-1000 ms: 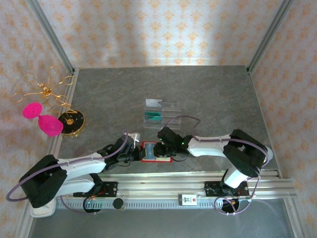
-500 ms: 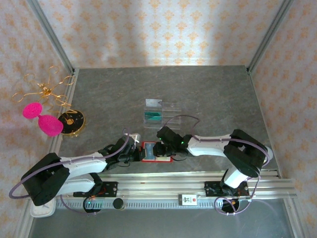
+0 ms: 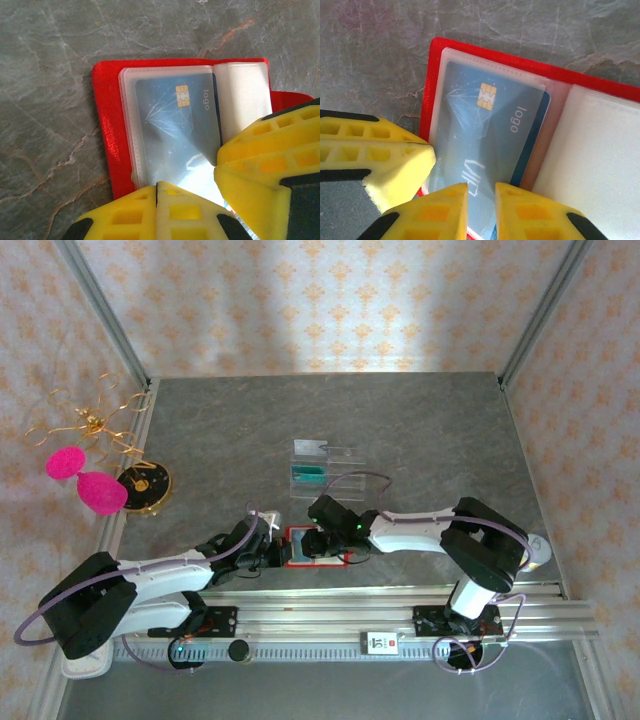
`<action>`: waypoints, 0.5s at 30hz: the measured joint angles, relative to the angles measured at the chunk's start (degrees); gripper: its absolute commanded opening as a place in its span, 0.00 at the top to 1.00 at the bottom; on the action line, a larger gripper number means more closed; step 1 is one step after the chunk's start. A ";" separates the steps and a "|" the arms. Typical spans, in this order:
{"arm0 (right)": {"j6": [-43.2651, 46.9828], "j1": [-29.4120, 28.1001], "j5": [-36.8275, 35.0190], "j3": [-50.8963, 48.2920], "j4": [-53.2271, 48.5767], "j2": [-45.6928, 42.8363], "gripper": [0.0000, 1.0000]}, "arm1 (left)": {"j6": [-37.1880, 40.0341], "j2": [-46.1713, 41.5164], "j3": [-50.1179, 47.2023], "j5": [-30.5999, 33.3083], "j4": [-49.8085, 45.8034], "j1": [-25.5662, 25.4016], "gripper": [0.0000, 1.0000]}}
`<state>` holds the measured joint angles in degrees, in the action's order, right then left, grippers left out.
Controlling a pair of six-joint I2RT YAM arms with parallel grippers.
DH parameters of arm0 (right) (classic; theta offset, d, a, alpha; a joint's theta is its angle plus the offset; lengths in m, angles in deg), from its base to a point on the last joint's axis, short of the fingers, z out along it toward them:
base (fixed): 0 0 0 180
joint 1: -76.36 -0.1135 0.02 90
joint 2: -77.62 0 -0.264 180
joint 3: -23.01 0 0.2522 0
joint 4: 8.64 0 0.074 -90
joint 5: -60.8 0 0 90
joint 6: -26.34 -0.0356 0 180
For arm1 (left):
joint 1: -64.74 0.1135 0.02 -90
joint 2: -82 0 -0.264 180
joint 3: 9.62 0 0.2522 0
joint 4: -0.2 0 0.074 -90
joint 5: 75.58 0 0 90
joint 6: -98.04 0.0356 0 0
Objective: Take the credit cards out of the card holder
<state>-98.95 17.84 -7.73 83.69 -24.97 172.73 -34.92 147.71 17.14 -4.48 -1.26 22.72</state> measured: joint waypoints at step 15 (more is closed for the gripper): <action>-1.20 -1.46 -7.82 0.02 -3.17 -1.25 0.73 | -0.04 -1.01 -1.29 -0.20 0.61 0.04 0.88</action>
<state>-100.15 16.38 -15.55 83.71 -28.14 171.48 -34.96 146.71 15.85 -4.68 -0.65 22.76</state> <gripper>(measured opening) 0.260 0.115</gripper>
